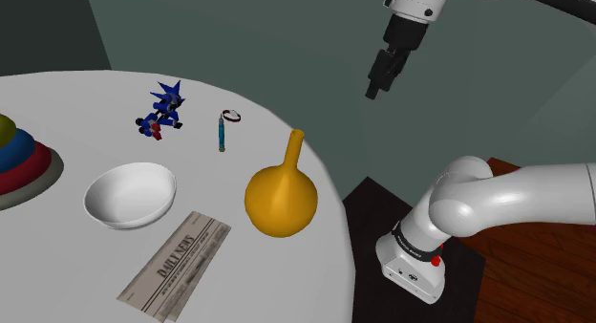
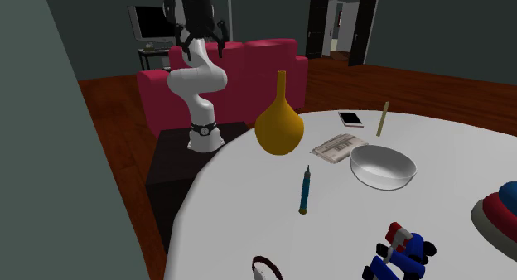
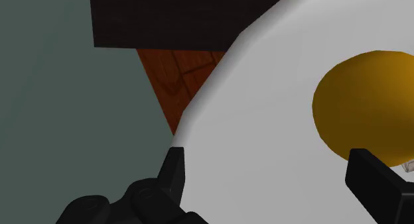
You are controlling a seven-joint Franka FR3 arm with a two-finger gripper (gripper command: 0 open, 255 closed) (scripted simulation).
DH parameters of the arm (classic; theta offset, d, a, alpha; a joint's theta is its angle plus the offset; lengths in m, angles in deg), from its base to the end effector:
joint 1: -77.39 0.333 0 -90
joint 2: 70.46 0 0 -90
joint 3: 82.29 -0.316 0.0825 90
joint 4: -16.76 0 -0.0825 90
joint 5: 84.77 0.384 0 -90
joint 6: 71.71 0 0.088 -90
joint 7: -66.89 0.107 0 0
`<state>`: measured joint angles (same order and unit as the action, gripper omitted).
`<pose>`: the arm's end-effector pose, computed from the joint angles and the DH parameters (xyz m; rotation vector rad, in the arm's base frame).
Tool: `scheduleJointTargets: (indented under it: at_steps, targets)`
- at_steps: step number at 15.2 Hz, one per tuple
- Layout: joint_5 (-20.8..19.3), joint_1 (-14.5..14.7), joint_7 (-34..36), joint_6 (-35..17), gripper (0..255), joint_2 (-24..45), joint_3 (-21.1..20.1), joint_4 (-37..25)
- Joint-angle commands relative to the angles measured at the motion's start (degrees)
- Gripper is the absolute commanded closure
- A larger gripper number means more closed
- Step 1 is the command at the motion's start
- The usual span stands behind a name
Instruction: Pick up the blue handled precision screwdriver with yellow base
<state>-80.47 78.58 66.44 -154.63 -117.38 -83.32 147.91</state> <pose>0.2843 0.0220 0.6210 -3.0793 -0.0757 0.0366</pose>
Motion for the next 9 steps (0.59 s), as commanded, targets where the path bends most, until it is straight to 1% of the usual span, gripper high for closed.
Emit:
scheduleJointTargets:
  at_steps: [1,5,9]
  targets:
    - [0.00,0.00,0.00,0.00,0,0.00,0.00,0.00]
    - [2.80,-0.62,7.59,-5.68,0,4.88,-4.76,0.25]
    - [4.63,-1.43,15.03,-11.26,0,11.06,-9.30,-0.95]
